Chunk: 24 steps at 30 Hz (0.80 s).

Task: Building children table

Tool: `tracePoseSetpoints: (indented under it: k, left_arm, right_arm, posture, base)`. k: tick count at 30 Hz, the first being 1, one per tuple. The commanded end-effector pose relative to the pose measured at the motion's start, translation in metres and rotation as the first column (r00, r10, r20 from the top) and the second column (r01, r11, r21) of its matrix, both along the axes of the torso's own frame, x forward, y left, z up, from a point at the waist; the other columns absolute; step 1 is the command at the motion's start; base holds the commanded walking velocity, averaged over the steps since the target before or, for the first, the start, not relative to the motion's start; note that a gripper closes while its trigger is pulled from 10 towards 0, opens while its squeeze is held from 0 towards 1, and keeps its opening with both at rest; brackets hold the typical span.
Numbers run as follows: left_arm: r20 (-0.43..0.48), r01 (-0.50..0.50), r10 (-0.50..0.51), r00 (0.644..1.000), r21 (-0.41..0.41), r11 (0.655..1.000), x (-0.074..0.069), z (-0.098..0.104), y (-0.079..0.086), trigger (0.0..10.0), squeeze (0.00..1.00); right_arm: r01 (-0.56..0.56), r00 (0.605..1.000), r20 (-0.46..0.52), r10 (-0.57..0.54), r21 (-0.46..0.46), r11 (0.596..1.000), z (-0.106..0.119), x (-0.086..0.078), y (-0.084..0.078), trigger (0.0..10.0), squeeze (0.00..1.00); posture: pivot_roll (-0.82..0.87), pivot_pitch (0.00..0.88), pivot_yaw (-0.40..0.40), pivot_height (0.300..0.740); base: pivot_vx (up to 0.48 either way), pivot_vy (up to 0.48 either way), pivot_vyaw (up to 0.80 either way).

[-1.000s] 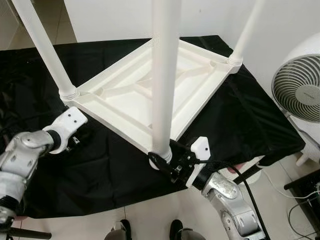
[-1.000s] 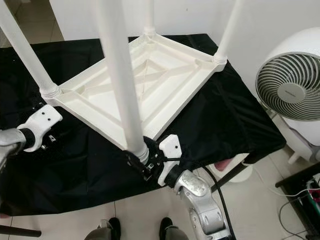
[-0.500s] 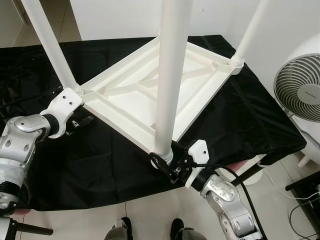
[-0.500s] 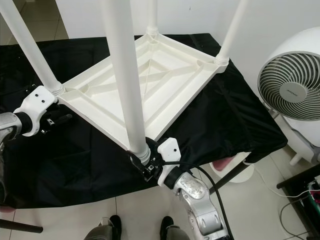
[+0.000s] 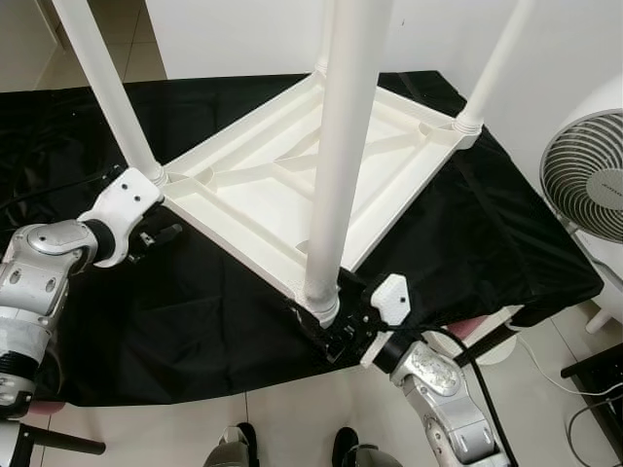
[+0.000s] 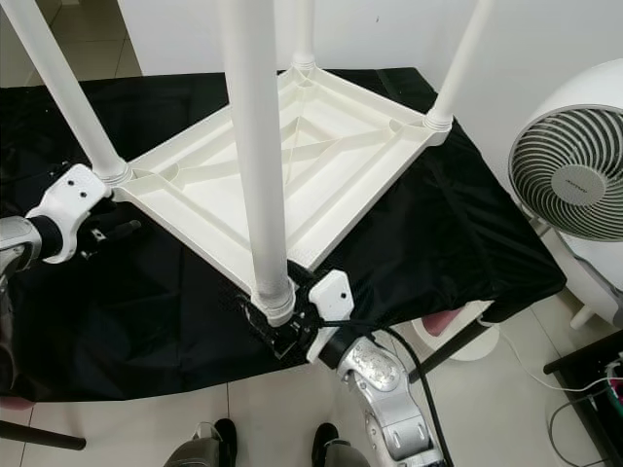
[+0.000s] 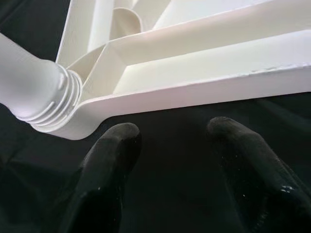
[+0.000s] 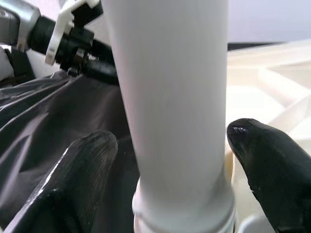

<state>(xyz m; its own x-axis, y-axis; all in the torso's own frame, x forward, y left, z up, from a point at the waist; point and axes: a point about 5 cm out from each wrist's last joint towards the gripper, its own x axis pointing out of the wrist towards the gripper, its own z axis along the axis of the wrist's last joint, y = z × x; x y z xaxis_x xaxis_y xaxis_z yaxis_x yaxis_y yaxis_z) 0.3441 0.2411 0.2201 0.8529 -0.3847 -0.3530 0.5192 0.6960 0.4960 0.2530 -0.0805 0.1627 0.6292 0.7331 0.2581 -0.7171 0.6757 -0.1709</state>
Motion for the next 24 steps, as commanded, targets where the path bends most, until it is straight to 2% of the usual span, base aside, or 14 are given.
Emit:
tracePoseSetpoints:
  k: [1,4,6,12,24]
  left_arm:
    - [-0.023,0.030,-0.030,0.999,0.011,0.999,-0.001,-0.005,-0.006,10.0,0.00]
    - [-0.030,0.063,-0.062,0.998,0.014,0.998,0.002,-0.008,-0.016,10.0,0.00]
    - [-0.030,0.063,-0.062,0.998,0.014,0.998,0.002,-0.008,-0.016,10.0,0.00]
    - [-0.013,0.095,-0.095,0.995,0.002,0.995,0.016,-0.005,-0.033,10.0,0.00]
    - [0.029,0.093,-0.093,0.995,0.000,0.996,0.034,0.009,-0.043,10.0,0.00]
  right_arm:
    - [0.013,0.999,0.032,-0.013,0.003,1.000,0.006,0.000,-0.002,10.0,0.00]
    - [0.063,0.996,0.067,-0.063,0.000,0.998,0.015,0.005,0.000,10.0,0.00]
    - [0.063,0.996,0.067,-0.063,0.000,0.998,0.015,0.005,0.000,10.0,0.00]
    - [0.143,0.988,0.061,-0.142,-0.023,0.989,0.014,0.007,0.002,10.0,0.00]
    - [0.181,0.983,0.022,-0.180,-0.030,0.983,0.005,0.001,0.003,10.0,0.00]
  posture:
    - [0.11,0.234,0.023,0.740]
    - [0.11,0.234,0.019,0.740]
    - [0.11,0.234,0.019,0.740]
    - [0.10,0.233,0.019,0.740]
    - [0.09,0.232,0.031,0.740]
  base:
    - [0.000,0.000,0.00]
    - [0.000,0.000,0.00]
    - [0.000,0.000,0.00]
    - [0.000,0.000,0.00]
    - [0.000,0.000,0.00]
